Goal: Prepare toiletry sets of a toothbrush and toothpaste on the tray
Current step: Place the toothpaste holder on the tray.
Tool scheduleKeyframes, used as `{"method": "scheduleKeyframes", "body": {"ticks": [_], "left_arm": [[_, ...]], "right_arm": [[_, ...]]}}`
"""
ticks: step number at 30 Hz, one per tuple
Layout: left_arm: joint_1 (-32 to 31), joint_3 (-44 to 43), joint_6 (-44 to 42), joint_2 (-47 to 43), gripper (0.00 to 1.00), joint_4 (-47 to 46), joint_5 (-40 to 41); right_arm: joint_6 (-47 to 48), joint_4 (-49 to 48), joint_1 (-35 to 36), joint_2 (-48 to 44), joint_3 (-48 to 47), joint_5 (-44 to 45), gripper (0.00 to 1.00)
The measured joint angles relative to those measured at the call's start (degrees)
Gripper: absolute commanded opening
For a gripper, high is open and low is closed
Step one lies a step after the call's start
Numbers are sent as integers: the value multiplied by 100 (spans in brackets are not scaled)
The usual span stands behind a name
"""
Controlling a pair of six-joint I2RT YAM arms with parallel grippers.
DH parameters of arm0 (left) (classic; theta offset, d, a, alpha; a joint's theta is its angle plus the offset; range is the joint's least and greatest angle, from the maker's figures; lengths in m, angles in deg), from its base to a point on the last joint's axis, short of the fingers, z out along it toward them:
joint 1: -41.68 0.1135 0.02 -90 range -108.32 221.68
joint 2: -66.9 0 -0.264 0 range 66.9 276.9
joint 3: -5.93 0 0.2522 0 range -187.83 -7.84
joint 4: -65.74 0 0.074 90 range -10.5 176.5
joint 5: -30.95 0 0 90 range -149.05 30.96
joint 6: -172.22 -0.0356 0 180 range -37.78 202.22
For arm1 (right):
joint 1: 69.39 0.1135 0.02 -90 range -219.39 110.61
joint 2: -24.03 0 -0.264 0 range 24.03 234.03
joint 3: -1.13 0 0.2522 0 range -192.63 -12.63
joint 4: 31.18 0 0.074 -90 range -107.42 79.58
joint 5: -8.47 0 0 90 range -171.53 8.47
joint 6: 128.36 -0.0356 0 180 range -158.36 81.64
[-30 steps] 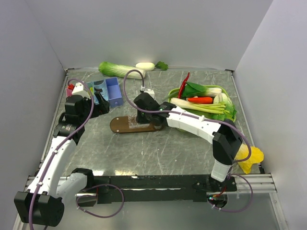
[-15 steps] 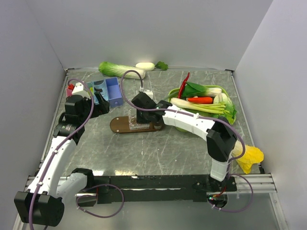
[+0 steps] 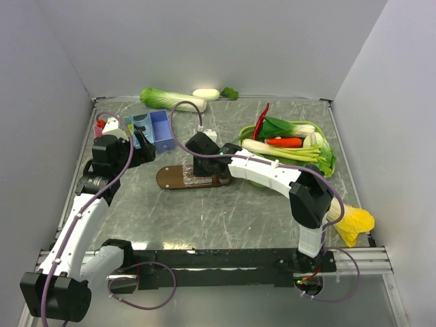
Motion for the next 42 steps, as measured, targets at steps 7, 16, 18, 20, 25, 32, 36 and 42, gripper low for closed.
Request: {"method": "scheduleKeyframes", "body": {"ticks": [7, 16, 18, 20, 25, 32, 36, 42], "left_arm": [[0, 2, -2, 0, 97, 0, -2], [0, 2, -37, 26, 97, 2, -46], [0, 2, -39, 26, 97, 4, -46], [0, 2, -39, 26, 97, 4, -48], [0, 2, -42, 26, 97, 4, -48], [0, 2, -66, 28, 97, 4, -50], [0, 2, -83, 33, 97, 4, -52], [0, 2, -90, 81, 97, 7, -74]], "right_arm": [[-66, 13, 0, 33, -7, 44, 0], [-173, 55, 0, 236, -105, 155, 0], [-192, 57, 0, 245, -114, 168, 0], [-216, 57, 0, 262, -131, 184, 0], [-232, 68, 0, 313, -201, 214, 0], [-227, 122, -7, 411, -328, 240, 0], [-225, 129, -13, 417, -348, 232, 0], [-205, 138, -61, 459, -380, 162, 0]]}}
